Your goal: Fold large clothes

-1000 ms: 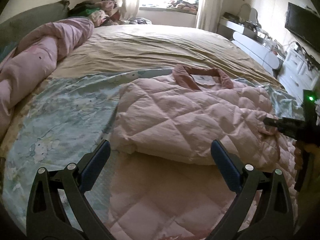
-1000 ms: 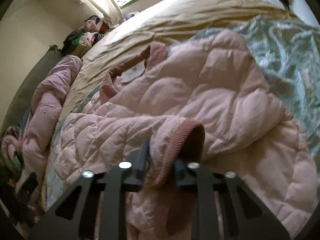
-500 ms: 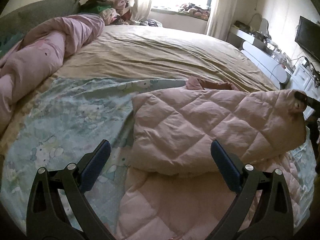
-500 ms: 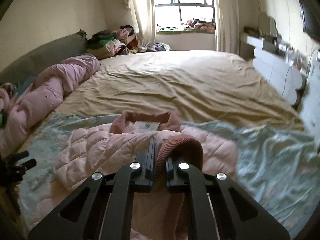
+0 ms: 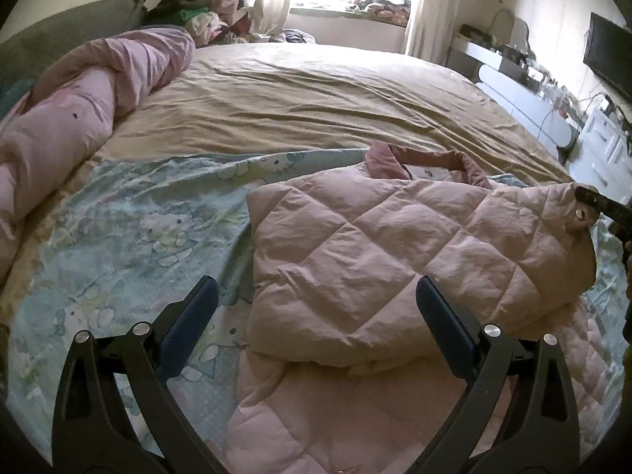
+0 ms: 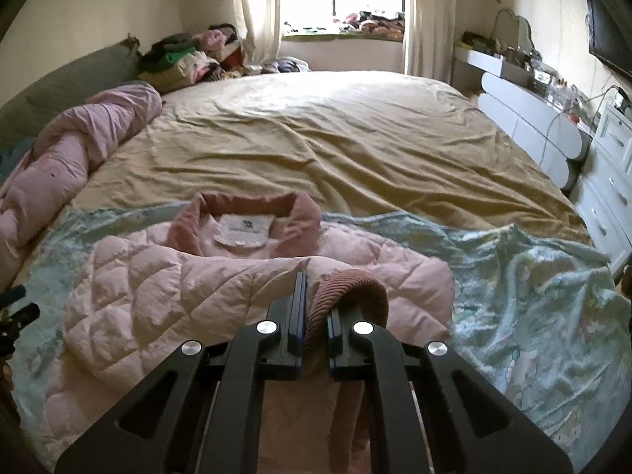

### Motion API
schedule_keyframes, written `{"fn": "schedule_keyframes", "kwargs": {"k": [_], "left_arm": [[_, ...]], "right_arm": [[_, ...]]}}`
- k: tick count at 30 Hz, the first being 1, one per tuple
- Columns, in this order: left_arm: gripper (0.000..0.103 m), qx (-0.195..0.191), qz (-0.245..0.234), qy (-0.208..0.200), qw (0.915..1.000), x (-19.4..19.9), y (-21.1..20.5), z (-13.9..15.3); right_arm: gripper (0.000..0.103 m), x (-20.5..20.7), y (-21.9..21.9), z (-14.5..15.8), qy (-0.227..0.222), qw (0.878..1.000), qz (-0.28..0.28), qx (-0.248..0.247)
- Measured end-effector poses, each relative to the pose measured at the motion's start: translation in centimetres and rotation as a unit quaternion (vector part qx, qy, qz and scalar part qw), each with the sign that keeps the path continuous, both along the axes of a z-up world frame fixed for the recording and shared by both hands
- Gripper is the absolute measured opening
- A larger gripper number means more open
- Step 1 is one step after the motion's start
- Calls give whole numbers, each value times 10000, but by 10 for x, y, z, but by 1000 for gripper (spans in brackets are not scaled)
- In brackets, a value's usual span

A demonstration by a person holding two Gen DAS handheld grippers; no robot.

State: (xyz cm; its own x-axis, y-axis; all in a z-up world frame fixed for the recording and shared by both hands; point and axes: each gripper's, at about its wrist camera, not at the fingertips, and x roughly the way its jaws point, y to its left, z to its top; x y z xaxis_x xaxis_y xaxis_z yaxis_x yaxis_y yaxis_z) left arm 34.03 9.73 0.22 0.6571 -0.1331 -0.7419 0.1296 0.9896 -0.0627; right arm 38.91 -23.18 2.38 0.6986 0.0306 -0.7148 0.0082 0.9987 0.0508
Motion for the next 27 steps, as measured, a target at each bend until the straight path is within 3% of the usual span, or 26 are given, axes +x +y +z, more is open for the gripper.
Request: {"fn": "schedule_keyframes", "kwargs": {"k": [11,13,15,27], "left_arm": [[94,236,-277,48,9993,5,-21,-6],[94,213,-266,38,9994,6,-21,-5],[94,187,-274,29,9994,7,-23,-5],[94,249,-387,106,9989,17,-52,-10]], "right_arm": [[17,7,-10,-22,300,9991,-265,152],[26,6,-11,-21,313,9990,-281,140],[50,1,-12,-18,257,9989,-379,-24],[62,-25,-4,16,-273,9994,-136,-163]]}}
